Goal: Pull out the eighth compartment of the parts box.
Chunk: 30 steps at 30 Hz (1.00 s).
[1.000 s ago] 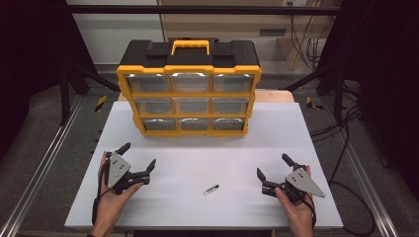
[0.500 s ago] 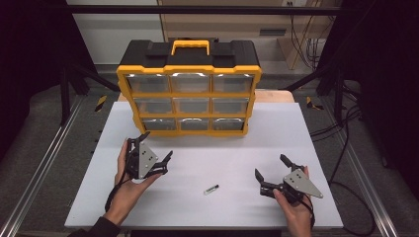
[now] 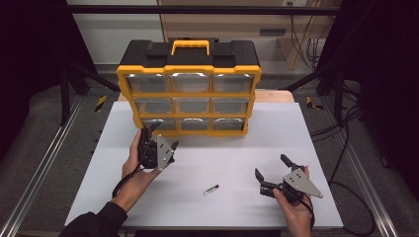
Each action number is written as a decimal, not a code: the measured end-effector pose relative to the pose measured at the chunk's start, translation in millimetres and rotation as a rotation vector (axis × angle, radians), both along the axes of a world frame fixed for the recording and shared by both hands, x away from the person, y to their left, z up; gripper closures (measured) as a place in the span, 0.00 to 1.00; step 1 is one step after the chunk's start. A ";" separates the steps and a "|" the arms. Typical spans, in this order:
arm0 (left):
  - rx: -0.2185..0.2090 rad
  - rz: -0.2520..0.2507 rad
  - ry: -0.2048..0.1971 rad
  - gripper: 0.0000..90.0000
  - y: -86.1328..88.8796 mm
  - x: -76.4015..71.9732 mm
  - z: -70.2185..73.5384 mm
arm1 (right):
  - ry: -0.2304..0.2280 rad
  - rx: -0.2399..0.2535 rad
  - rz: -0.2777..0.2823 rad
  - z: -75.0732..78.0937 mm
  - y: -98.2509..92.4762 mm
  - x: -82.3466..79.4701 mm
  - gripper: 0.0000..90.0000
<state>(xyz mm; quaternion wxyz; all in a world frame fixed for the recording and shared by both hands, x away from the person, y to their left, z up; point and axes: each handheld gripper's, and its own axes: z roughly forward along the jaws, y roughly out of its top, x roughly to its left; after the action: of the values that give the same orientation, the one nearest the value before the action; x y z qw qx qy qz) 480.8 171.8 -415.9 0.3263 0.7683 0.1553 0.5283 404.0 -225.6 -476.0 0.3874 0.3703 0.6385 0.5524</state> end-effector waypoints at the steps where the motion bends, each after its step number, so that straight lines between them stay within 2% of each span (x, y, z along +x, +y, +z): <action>1: 0.009 0.002 -0.005 0.19 -1.2 1.5 0.2 | 0.001 0.000 0.000 -0.1 0.0 0.1 0.04; 4: 0.016 0.010 -0.009 0.20 -6.3 7.6 0.4 | 0.001 -0.004 0.001 0.0 0.8 -0.5 0.04; 6: 0.038 0.012 -0.025 0.22 -10.3 10.7 -0.2 | 0.001 -0.009 0.006 -0.1 2.3 -0.7 0.03; 10: 0.067 0.016 -0.026 0.26 -16.1 15.3 -3.7 | 0.000 -0.011 0.006 -0.2 3.0 -0.1 0.03; 12: 0.102 0.011 -0.047 0.29 -20.7 16.3 -5.6 | 0.001 -0.009 0.006 -0.2 2.7 -0.1 0.03; 16: 0.120 0.017 -0.051 0.32 -23.4 17.9 -4.6 | 0.001 -0.008 0.004 -0.2 2.4 0.0 0.03; 20: 0.163 0.021 -0.067 0.36 -25.3 21.3 -4.8 | 0.000 -0.012 0.003 0.4 3.9 0.0 0.03; 23: 0.177 0.029 -0.049 0.40 -25.7 25.4 -7.4 | -0.002 -0.019 0.005 0.9 5.3 -1.0 0.03; 24: 0.197 0.026 -0.043 0.42 -26.6 26.8 -9.4 | -0.003 -0.019 0.005 1.0 5.3 -1.2 0.03; 27: 0.225 0.024 -0.050 0.43 -29.4 29.5 -14.2 | -0.001 -0.019 -0.001 0.6 4.1 -1.3 0.03; 30: 0.229 0.023 -0.058 0.43 -31.5 31.5 -17.6 | -0.001 -0.026 -0.007 0.3 3.5 -0.7 0.04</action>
<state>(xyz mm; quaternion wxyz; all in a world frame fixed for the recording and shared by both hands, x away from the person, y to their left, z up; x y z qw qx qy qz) 512.3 140.3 -433.6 0.2344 0.7832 0.0933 0.5682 403.3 -222.1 -475.7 0.3943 0.3674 0.6441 0.5428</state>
